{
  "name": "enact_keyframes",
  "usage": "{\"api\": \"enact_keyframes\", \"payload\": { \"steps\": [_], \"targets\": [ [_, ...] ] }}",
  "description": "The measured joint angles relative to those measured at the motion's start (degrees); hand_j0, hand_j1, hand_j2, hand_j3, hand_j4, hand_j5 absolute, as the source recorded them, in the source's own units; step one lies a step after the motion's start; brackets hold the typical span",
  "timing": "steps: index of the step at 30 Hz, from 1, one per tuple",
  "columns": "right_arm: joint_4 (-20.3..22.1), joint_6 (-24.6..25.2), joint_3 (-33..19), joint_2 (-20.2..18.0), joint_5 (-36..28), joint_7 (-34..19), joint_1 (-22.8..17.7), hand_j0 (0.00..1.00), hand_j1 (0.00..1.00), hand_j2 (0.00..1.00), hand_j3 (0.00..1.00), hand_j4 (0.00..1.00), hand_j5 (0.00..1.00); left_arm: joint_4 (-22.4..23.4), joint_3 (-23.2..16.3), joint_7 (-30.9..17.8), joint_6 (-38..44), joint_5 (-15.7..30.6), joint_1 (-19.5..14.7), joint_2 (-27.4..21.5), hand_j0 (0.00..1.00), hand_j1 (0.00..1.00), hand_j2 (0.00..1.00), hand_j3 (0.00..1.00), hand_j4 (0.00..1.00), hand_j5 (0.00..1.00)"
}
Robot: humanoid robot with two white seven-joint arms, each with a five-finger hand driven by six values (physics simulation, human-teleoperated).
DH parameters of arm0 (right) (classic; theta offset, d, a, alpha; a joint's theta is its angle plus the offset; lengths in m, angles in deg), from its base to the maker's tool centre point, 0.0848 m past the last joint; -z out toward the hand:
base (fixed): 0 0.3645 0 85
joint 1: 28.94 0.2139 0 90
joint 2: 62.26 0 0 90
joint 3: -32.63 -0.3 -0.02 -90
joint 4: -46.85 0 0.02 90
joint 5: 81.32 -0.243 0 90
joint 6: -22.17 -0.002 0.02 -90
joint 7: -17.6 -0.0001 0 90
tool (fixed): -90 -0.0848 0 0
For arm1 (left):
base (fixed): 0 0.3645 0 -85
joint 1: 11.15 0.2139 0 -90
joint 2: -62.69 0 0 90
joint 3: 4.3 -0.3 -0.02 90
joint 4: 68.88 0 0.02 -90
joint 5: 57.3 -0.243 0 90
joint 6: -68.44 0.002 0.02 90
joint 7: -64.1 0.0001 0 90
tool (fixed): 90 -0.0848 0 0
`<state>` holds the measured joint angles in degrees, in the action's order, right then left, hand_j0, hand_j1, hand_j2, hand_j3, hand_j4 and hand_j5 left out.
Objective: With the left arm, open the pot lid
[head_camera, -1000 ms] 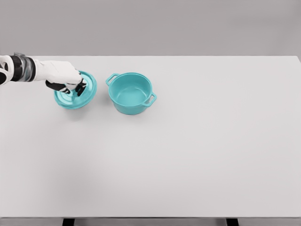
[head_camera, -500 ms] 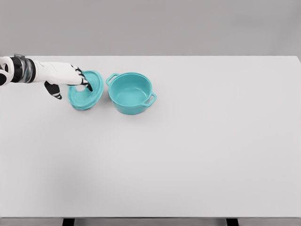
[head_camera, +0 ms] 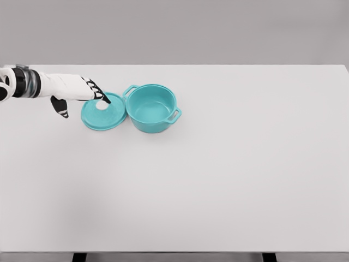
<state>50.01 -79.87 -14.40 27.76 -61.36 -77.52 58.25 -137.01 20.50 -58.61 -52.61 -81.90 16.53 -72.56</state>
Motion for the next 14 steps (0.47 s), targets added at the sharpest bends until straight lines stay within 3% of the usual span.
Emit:
{"api": "enact_keyframes", "payload": {
  "steps": [5,9,14],
  "targets": [
    [-0.01,0.0,0.0,0.0,0.0,0.01,0.0,1.0,1.0,1.0,1.0,1.0,1.0,-0.29,0.22,0.0,-1.56,0.91,0.44,-2.97,1.0,1.0,1.0,1.0,1.0,1.0],
    [0.0,0.0,0.0,0.0,0.0,0.0,0.0,1.0,1.0,1.0,1.0,1.0,1.0,0.58,0.67,-0.02,-3.41,7.5,0.79,-8.98,1.0,1.0,1.0,1.0,1.0,1.0],
    [0.0,0.0,0.0,0.0,0.0,-0.02,0.0,1.0,1.0,1.0,1.0,1.0,1.0,2.26,0.75,0.0,-3.96,10.16,1.32,-11.24,1.0,1.0,1.0,1.0,1.0,1.0]
  ]
}}
